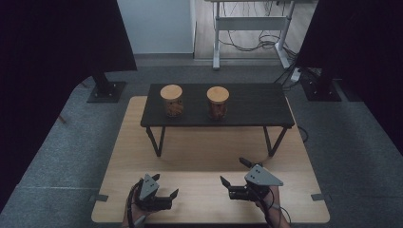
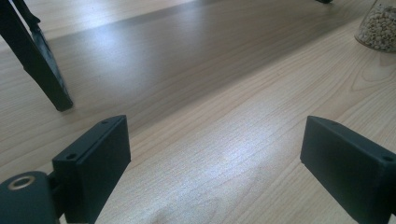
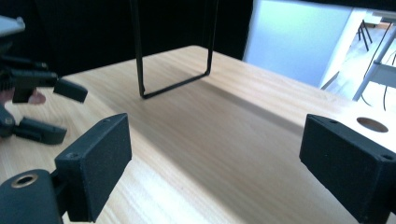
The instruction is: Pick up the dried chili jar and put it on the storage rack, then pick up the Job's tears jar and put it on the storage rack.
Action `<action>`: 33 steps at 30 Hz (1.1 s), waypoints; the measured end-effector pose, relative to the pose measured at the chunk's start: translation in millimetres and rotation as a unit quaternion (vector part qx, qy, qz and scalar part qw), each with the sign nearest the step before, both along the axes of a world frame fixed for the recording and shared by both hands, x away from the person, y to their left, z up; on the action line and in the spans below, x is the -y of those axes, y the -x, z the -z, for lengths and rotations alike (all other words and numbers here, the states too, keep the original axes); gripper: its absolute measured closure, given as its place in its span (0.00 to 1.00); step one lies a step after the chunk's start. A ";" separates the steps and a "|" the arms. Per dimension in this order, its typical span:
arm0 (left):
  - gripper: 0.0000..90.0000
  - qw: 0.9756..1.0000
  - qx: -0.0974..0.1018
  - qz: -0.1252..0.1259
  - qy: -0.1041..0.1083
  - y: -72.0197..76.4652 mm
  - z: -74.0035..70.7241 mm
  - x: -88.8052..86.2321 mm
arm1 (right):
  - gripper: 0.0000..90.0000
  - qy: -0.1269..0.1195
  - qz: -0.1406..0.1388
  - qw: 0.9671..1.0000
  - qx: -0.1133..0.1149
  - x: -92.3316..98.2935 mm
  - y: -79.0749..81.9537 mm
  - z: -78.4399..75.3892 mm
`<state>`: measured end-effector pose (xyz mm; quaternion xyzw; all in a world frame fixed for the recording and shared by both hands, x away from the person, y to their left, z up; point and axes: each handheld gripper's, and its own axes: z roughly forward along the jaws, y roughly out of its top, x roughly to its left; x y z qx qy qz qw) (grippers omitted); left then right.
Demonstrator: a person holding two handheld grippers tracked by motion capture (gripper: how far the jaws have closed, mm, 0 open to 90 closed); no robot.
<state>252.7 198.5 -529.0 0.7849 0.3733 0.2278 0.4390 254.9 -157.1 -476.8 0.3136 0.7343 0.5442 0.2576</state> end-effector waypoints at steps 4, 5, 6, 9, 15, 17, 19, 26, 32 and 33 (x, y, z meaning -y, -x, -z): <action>0.09 1.000 -0.002 0.000 -0.001 -0.1 0.9 -0.1 | 0.10 0.015 -0.013 1.000 -0.014 -2.4 0.1 8.8; 0.09 1.000 -0.002 0.000 -0.002 0.1 0.9 -0.2 | 0.10 0.015 -0.014 1.000 -0.016 -3.1 0.4 10.5; 0.09 1.000 -0.003 -0.001 -0.001 0.2 1.4 -0.3 | 0.10 0.012 -0.015 1.000 -0.020 -4.1 0.8 14.0; 0.09 1.000 -0.005 0.000 -0.002 0.6 2.6 0.8 | 0.10 0.009 -0.009 1.000 -0.023 -4.8 2.0 21.3; 0.09 1.000 -0.003 0.001 -0.005 2.4 2.4 3.0 | 0.10 0.008 -0.004 1.000 -0.026 -2.7 6.4 26.2; 0.09 1.000 -0.002 0.001 -0.005 2.4 2.1 3.0 | 0.10 0.008 -0.002 1.000 -0.024 -2.0 7.7 26.0; 0.09 1.000 -0.002 0.001 -0.005 2.2 2.1 2.9 | 0.10 0.005 -0.002 1.000 -0.023 -1.3 8.8 25.6; 0.09 1.000 -0.003 0.002 -0.006 1.8 2.5 3.2 | 0.11 -0.032 -0.006 0.999 -0.028 4.5 11.0 24.8; 0.09 1.000 0.000 -0.003 -0.004 2.5 0.4 1.1 | 0.09 -0.038 -0.008 0.999 -0.027 8.7 17.8 20.2; 0.09 1.000 0.001 -0.004 -0.003 2.5 0.0 0.4 | 0.08 -0.037 -0.008 0.999 -0.026 10.2 19.0 19.3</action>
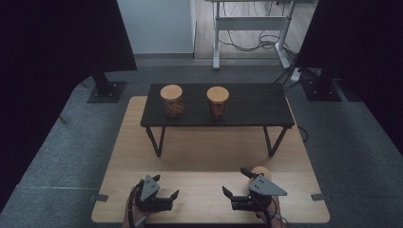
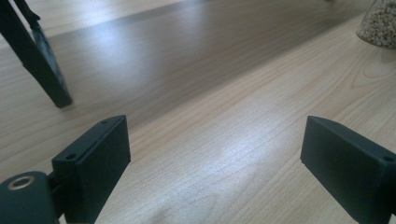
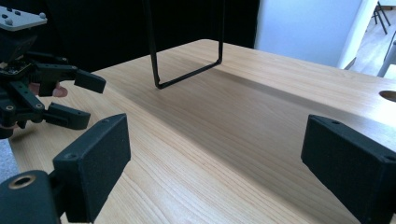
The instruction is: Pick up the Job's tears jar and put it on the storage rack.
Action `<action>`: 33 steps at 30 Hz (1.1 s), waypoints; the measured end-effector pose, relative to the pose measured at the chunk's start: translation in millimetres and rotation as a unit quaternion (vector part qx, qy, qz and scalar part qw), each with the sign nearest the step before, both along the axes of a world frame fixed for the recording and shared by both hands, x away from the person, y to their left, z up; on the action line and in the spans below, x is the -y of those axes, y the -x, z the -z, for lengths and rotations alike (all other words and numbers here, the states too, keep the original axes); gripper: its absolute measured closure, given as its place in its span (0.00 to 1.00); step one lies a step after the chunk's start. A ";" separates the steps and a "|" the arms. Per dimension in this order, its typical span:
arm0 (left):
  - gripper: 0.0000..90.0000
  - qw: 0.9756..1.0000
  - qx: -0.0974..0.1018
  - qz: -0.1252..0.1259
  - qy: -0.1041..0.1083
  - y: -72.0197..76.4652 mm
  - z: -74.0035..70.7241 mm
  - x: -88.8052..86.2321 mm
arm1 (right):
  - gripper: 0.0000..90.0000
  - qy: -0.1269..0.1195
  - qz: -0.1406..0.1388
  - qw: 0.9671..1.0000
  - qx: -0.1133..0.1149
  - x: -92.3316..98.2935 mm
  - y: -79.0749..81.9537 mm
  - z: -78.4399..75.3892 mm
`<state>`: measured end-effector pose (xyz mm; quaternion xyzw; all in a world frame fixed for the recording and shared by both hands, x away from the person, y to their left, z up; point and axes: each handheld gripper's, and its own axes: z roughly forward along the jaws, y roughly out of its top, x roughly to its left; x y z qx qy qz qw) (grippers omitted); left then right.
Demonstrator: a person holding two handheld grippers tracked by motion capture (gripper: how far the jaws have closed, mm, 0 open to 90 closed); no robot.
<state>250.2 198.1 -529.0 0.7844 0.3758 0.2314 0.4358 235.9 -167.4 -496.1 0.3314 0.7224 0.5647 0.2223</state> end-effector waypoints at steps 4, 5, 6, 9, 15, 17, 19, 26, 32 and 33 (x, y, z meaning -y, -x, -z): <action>0.09 1.000 0.002 -0.004 0.000 -0.3 -1.1 -1.8 | 0.06 0.010 0.001 1.000 0.004 8.6 3.5 -4.3; 0.09 1.000 0.002 -0.004 0.000 -0.4 -1.0 -2.0 | 0.05 0.010 0.002 1.000 0.004 11.4 4.3 -5.2; 0.09 1.000 0.002 -0.004 0.000 -0.5 -0.9 -2.1 | 0.05 0.011 0.002 1.000 0.004 14.2 5.0 -5.8; 0.09 1.000 0.000 -0.005 0.000 -0.8 -0.2 -2.0 | 0.03 0.015 0.005 1.000 0.003 22.8 6.6 -6.4; 0.09 1.000 0.000 -0.005 -0.001 -0.8 -0.2 -2.1 | 0.04 0.020 0.015 1.000 -0.002 37.5 6.8 -5.0; 0.09 1.000 0.000 -0.005 -0.001 -0.9 -0.2 -2.4 | 0.04 0.023 0.014 1.000 -0.004 41.1 6.6 -4.7; 0.09 1.000 0.000 -0.005 -0.001 -1.0 -0.2 -2.5 | 0.04 0.028 0.013 1.000 -0.004 44.0 6.5 -3.8; 0.09 1.000 0.001 -0.004 -0.002 -0.8 -0.3 -2.2 | 0.05 0.027 0.007 1.000 -0.013 56.2 5.3 0.6; 0.09 1.000 0.000 -0.005 -0.001 -1.2 0.1 -2.4 | 0.05 0.026 0.025 0.999 -0.014 69.1 4.8 2.9; 0.09 1.000 0.000 -0.005 -0.001 -1.2 0.1 -2.2 | 0.05 0.028 0.028 0.999 -0.015 70.7 4.7 3.3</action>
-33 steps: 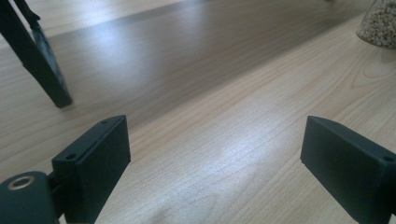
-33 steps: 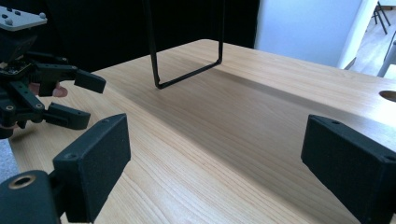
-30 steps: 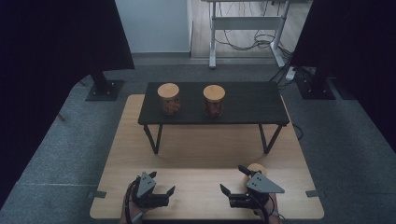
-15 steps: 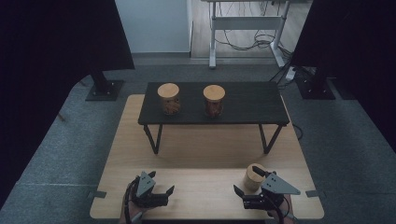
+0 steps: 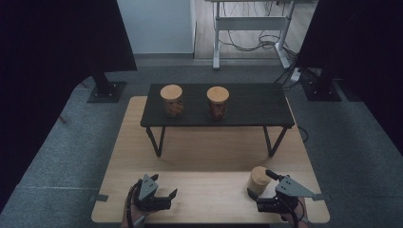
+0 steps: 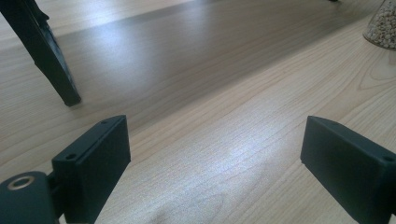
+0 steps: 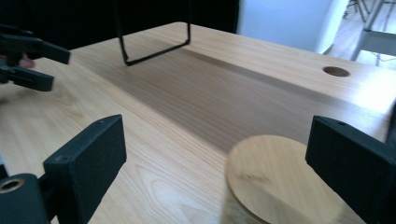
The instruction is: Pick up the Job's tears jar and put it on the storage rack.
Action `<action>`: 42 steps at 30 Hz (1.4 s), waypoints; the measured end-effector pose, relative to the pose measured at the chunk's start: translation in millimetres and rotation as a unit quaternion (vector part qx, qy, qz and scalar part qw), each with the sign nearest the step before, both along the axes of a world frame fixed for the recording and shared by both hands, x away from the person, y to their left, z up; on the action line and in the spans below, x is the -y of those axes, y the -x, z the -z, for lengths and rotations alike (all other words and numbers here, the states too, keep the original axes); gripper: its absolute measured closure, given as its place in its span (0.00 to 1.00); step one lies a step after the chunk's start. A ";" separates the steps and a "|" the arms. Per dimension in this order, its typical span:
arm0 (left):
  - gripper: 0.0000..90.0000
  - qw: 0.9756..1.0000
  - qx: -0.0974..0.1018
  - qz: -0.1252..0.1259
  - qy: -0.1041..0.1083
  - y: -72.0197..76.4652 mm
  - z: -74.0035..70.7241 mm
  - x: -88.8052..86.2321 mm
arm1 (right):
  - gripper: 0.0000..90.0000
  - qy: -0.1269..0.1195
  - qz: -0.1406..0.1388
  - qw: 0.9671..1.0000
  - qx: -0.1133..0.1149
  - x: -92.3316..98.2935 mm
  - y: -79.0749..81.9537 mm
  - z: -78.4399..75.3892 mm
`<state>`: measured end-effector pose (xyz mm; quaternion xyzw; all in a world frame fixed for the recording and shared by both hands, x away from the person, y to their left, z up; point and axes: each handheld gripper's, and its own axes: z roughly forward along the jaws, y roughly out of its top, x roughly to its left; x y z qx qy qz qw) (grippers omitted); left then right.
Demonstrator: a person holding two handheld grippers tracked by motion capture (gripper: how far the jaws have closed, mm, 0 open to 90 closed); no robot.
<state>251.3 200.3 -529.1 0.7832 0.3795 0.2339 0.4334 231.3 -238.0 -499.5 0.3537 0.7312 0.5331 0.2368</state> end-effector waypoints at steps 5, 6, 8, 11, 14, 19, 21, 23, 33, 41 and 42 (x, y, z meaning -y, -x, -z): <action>0.09 1.000 0.000 0.001 -0.002 -0.1 0.6 0.5 | 0.05 0.003 0.007 1.000 -0.002 9.1 -2.7 2.5; 0.09 1.000 0.000 0.001 -0.002 0.0 0.5 0.5 | 0.05 0.004 0.010 1.000 -0.004 10.9 -3.2 4.0; 0.09 1.000 -0.001 0.001 -0.002 -0.4 0.6 0.2 | 0.05 0.009 0.016 1.000 -0.009 14.0 -5.0 7.7; 0.09 1.000 -0.001 0.001 -0.003 -0.4 0.8 0.3 | 0.05 0.010 0.028 0.999 -0.017 17.2 -8.3 13.5; 0.09 1.000 0.000 0.000 -0.004 -0.3 1.0 0.4 | 0.05 0.011 0.038 0.999 -0.025 19.8 -11.2 18.3; 0.09 1.000 -0.001 -0.001 -0.005 -0.7 1.4 0.3 | 0.04 0.014 0.044 0.998 -0.034 23.8 -14.2 24.8; 0.09 1.000 -0.001 0.000 -0.005 -0.6 1.4 0.5 | 0.04 0.016 0.045 0.998 -0.039 24.2 -14.9 27.2; 0.09 1.000 -0.001 0.000 -0.005 -0.5 1.4 0.8 | 0.04 0.021 0.045 0.998 -0.044 23.6 -15.7 29.4; 0.09 1.000 0.000 0.000 -0.007 -0.6 1.7 1.1 | 0.04 0.033 0.045 0.997 -0.056 21.9 -18.6 35.8; 0.09 1.000 -0.001 0.001 -0.007 -0.6 2.0 1.6 | 0.04 0.043 0.048 0.996 -0.059 20.6 -20.2 39.5; 0.09 1.000 -0.001 0.001 -0.007 -0.6 2.1 1.7 | 0.04 0.044 0.049 0.996 -0.059 20.6 -20.5 39.8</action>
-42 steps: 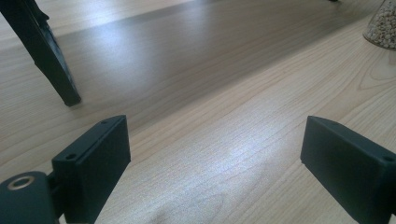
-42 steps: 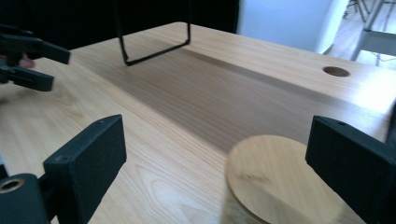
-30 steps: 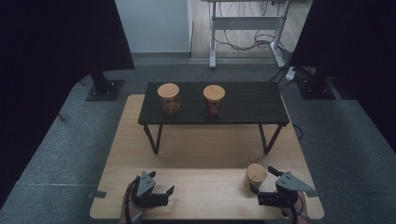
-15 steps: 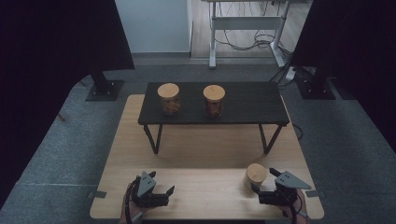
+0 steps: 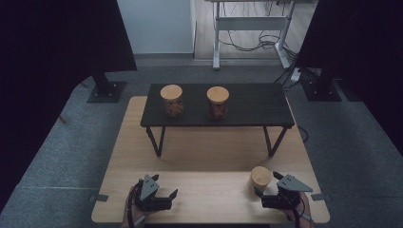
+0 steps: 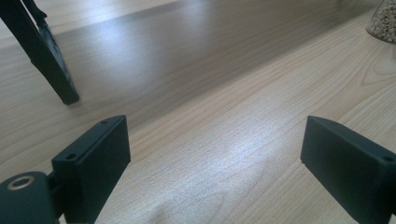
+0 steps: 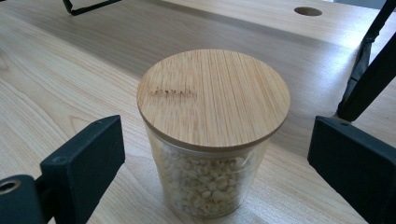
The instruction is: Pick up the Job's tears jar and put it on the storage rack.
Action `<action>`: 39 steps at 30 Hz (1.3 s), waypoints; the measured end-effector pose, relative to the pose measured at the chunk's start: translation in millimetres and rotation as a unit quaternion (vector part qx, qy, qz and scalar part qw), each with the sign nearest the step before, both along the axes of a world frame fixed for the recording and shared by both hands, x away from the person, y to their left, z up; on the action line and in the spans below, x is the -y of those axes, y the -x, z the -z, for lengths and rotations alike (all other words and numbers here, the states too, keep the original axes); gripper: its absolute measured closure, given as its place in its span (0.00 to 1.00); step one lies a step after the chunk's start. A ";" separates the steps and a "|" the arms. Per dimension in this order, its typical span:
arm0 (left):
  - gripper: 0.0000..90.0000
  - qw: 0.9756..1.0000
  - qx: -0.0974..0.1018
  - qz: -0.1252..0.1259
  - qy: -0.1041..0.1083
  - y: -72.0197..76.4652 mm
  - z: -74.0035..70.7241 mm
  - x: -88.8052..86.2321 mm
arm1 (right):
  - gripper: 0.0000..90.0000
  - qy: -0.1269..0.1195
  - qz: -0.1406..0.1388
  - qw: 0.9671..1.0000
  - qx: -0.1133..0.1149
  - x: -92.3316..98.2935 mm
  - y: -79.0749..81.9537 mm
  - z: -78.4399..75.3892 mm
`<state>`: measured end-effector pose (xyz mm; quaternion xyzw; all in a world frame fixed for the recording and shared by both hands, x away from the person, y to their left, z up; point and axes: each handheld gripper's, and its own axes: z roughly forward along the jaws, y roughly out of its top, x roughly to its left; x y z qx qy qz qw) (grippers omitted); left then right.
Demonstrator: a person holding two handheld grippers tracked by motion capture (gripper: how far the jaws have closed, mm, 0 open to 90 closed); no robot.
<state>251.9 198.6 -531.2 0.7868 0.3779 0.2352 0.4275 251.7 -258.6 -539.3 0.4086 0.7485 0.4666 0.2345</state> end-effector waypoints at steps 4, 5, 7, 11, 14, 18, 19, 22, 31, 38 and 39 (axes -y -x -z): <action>0.09 1.000 0.000 0.001 -0.001 0.1 0.0 0.2 | 0.04 0.006 0.004 1.000 -0.002 -1.3 -2.0 2.3; 0.09 1.000 0.000 0.001 -0.001 0.1 0.0 0.2 | 0.04 0.007 0.005 1.000 -0.003 -1.8 -2.7 3.0; 0.09 1.000 0.000 0.001 0.000 0.1 0.1 0.2 | 0.04 0.011 0.005 1.000 -0.005 -3.2 -4.1 4.2; 0.09 1.000 -0.001 0.001 -0.002 0.1 0.3 0.5 | 0.04 0.010 0.004 1.000 -0.011 -4.9 -7.3 5.8; 0.09 1.000 0.000 0.001 -0.002 -0.1 0.4 0.6 | 0.04 0.014 0.004 1.000 -0.013 -6.1 -8.7 7.1; 0.09 1.000 0.000 0.002 -0.002 0.0 0.5 0.9 | 0.04 0.021 0.008 1.000 -0.018 -8.7 -11.4 9.9; 0.09 1.000 0.000 0.002 -0.002 0.1 0.5 1.0 | 0.05 0.023 0.010 0.999 -0.019 -9.5 -12.2 10.8; 0.09 1.000 0.000 0.001 -0.003 0.0 0.7 1.1 | 0.06 0.028 0.016 0.999 -0.021 -12.6 -14.2 12.6; 0.09 1.000 0.000 0.001 -0.002 0.0 0.7 1.2 | 0.11 0.044 0.033 0.998 -0.032 -24.5 -24.7 16.7; 0.09 1.000 0.000 0.001 -0.002 0.3 0.4 1.2 | 0.24 0.057 0.019 0.997 -0.042 -29.9 -27.5 19.3; 0.09 1.000 0.000 0.001 -0.002 0.3 0.4 1.2 | 0.25 0.057 0.017 0.997 -0.041 -30.0 -27.3 19.3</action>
